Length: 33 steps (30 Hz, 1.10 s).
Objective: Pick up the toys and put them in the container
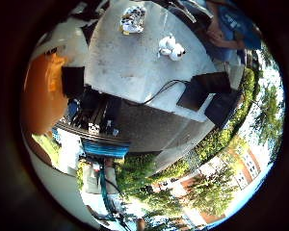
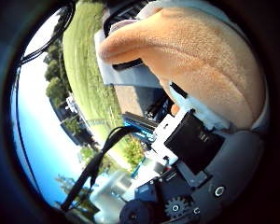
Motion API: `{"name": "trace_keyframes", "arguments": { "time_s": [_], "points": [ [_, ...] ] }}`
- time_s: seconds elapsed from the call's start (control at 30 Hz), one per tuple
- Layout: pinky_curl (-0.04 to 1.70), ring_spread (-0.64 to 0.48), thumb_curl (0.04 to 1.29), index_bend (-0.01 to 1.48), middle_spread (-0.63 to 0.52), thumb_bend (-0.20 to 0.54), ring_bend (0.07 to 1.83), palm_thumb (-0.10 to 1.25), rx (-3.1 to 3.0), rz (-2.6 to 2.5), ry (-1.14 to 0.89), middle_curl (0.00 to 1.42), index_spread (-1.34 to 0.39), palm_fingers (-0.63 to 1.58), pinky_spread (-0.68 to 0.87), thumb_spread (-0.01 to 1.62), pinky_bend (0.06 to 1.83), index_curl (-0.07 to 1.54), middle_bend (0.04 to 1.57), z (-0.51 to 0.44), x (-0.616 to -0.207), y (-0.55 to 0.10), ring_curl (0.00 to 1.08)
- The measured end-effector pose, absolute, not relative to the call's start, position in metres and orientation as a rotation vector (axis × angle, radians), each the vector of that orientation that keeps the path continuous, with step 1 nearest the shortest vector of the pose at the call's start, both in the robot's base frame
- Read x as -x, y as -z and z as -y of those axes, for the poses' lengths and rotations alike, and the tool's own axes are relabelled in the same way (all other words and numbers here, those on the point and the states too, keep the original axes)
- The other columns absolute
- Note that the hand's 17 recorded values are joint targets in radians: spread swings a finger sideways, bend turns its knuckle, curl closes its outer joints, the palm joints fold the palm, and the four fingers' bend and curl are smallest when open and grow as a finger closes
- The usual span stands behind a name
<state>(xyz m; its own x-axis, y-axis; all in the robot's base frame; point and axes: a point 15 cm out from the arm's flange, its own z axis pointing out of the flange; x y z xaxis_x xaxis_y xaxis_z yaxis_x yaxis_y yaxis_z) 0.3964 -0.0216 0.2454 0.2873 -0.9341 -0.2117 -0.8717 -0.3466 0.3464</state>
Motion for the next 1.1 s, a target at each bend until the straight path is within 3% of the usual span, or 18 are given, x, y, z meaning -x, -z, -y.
{"name": "trace_keyframes", "arguments": {
  "time_s": [0.3,0.53,0.63,0.73,0.8,0.87,0.97,1.1],
  "points": [
    [0.94,-0.12,0.8,0.97,-0.23,-0.012,1.49,0.98,-2.639,1.751,0.477,1.12,-1.05,0.77,0.15,1.12,1.46,-0.01,1.23,-0.117,-0.47,-0.259,0.84],
    [0.99,-0.11,0.81,1.02,-0.23,-0.026,1.51,0.92,-2.58,1.811,0.463,1.12,-1.06,0.71,0.14,1.12,1.43,-0.02,1.24,-0.171,-0.534,-0.178,0.85],
    [0.98,-0.07,0.77,1.1,-0.21,-0.03,1.46,0.87,-2.563,1.816,0.467,1.09,-0.98,0.73,0.16,1.15,1.37,0.01,1.19,-0.185,-0.552,-0.141,0.81],
    [0.95,-0.01,0.72,1.16,-0.18,-0.037,1.33,0.83,-2.539,1.798,0.496,1.0,-0.79,0.64,0.2,1.17,1.27,0.05,1.05,-0.189,-0.55,-0.115,0.75],
    [0.95,0.03,0.69,1.06,-0.15,-0.036,1.27,0.81,-2.528,1.777,0.518,0.93,-0.63,0.24,0.23,1.17,1.2,0.05,0.84,-0.188,-0.545,-0.107,0.74],
    [0.89,0.1,0.66,1.01,-0.1,-0.031,1.09,0.8,-2.523,1.764,0.527,0.81,-0.48,-0.12,0.29,1.17,1.04,0.07,0.63,-0.186,-0.544,-0.1,0.67],
    [0.75,0.19,0.62,0.82,-0.02,-0.028,0.81,0.8,-2.536,1.734,0.538,0.65,-0.43,-0.21,0.36,1.17,0.93,0.06,0.41,-0.18,-0.543,-0.095,0.5],
    [0.67,0.26,0.6,0.58,0.04,-0.029,0.62,0.8,-2.545,1.674,0.59,0.53,-0.44,-0.21,0.43,1.13,0.85,0.05,0.22,-0.162,-0.535,-0.102,0.39]
  ]
}}
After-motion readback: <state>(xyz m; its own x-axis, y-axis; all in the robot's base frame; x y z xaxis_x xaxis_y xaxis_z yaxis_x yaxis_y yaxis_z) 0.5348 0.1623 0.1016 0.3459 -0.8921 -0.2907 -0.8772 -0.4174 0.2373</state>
